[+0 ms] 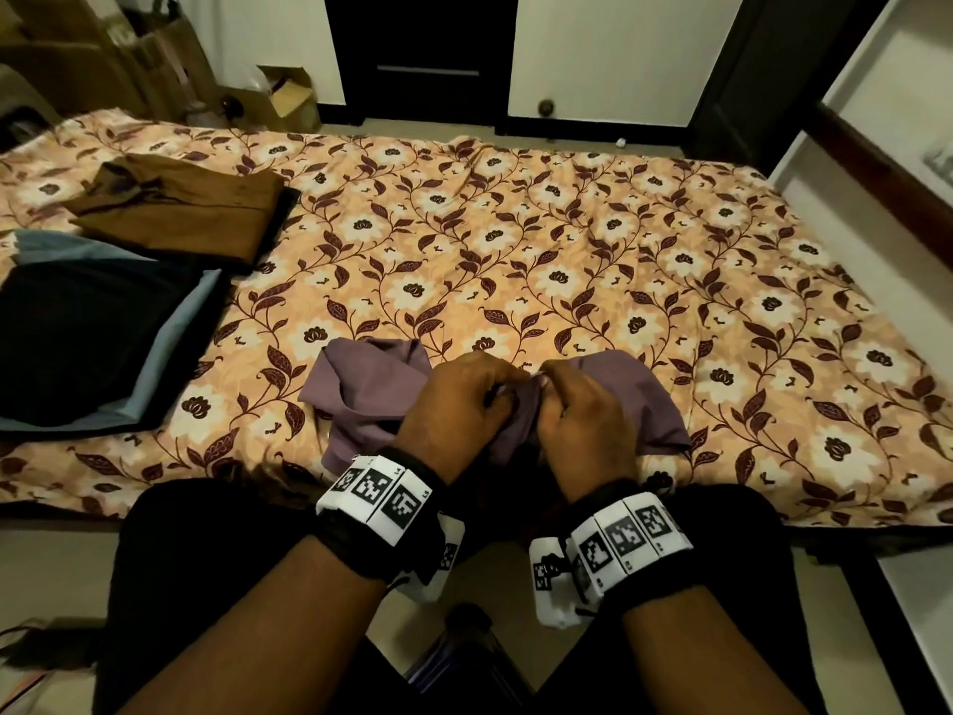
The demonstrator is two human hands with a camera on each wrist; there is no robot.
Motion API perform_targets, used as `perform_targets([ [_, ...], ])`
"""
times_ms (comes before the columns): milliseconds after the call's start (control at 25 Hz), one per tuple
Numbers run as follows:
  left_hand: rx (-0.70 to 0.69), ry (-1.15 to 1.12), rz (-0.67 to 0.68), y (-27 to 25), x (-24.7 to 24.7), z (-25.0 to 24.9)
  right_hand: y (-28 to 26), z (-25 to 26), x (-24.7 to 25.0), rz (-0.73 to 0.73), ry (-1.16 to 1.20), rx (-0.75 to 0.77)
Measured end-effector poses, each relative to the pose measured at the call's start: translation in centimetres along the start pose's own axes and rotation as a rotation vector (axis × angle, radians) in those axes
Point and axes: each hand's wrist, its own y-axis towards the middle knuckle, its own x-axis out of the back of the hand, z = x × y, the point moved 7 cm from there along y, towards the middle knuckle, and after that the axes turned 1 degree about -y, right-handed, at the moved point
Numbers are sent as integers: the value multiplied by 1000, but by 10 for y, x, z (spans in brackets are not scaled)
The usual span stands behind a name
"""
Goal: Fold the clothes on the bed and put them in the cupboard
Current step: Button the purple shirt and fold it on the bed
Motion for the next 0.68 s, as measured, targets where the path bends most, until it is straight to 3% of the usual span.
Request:
perform_targets([
  [80,-9,149,-12,-5,8,8,13,-3,4,32,-51,-57],
  [160,-44,270,-78,-11,29,23,20,-4,8,72,-64,-10],
  [320,-128,74,-92,-1,75,34,28,0,19,143,15,212],
  [400,-129,80,-156,11,102,26,26,-4,20,330,163,229],
  [480,-98,95,-248,28,129,30,24,-7,19,631,418,96],
  [560,-91,188,-255,66,160,28,57,2,34,743,473,37],
  [600,-110,263,-254,98,180,22,94,16,52,662,418,89],
  [680,-104,342,-332,170,230,-3,189,57,117,273,308,203],
])
